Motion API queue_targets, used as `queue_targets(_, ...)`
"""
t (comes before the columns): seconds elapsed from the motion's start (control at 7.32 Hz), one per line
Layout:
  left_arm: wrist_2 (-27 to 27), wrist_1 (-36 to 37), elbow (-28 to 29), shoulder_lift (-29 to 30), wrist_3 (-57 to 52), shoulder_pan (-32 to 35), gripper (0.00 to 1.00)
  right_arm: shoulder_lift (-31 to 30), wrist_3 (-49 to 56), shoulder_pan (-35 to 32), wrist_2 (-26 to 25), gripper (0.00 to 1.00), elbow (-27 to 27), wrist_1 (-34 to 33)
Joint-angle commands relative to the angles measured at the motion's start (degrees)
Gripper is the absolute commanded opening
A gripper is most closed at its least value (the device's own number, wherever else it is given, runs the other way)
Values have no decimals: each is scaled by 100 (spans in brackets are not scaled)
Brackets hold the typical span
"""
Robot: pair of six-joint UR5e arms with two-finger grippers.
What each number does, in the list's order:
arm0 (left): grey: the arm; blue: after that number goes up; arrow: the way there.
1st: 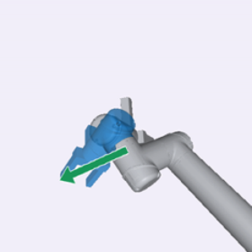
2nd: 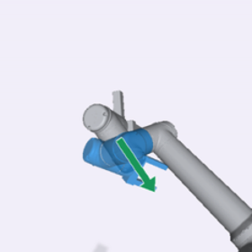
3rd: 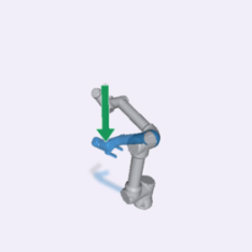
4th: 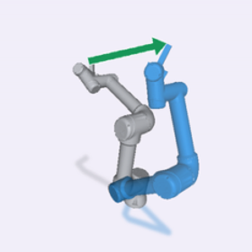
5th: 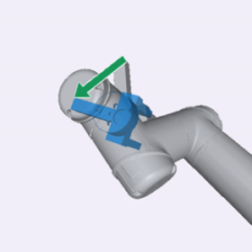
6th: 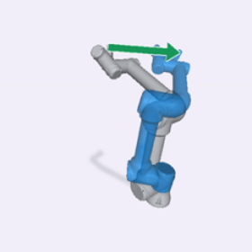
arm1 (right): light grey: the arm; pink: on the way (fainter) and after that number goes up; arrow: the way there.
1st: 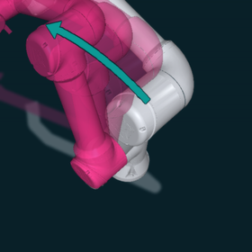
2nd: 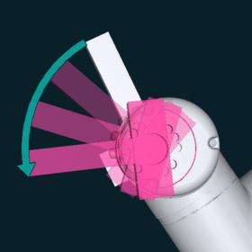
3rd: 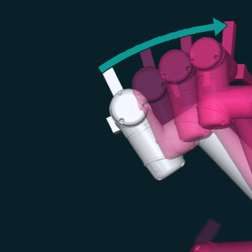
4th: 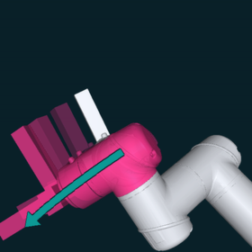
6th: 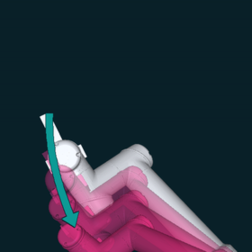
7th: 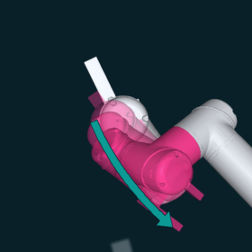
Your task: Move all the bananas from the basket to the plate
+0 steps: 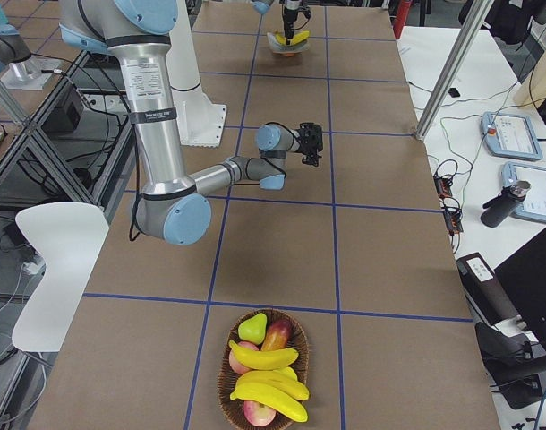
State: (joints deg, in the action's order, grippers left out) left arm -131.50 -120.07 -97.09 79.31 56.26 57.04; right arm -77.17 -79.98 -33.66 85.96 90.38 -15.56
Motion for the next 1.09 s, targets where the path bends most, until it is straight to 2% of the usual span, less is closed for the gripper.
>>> queue_targets(0.0, 1, -8, 15, -12, -71, -61, 68, 9, 0, 0, 0, 100, 6, 0)
queue_targets(0.14, 10, -8, 23, -12, -132, -61, 76, 27, 0, -9, 0, 100, 6, 0)
queue_targets(0.41, 1, -8, -20, -12, -185, -53, 83, 27, -9, -26, 0, 100, 24, 0)
queue_targets(0.55, -7, -17, -47, -12, -203, -44, 90, 35, -79, -53, 0, 100, 41, 0)
queue_targets(0.68, -68, -25, -99, 5, -203, -35, 91, 62, -80, -96, 0, 100, 50, 0)
queue_targets(0.82, -86, 1, -326, -47, -203, -18, 93, 44, -71, -227, 70, 100, 42, -52)
queue_targets(0.96, -200, 1, -537, -65, -203, 35, 98, 27, -19, -498, 418, 100, 41, -235)
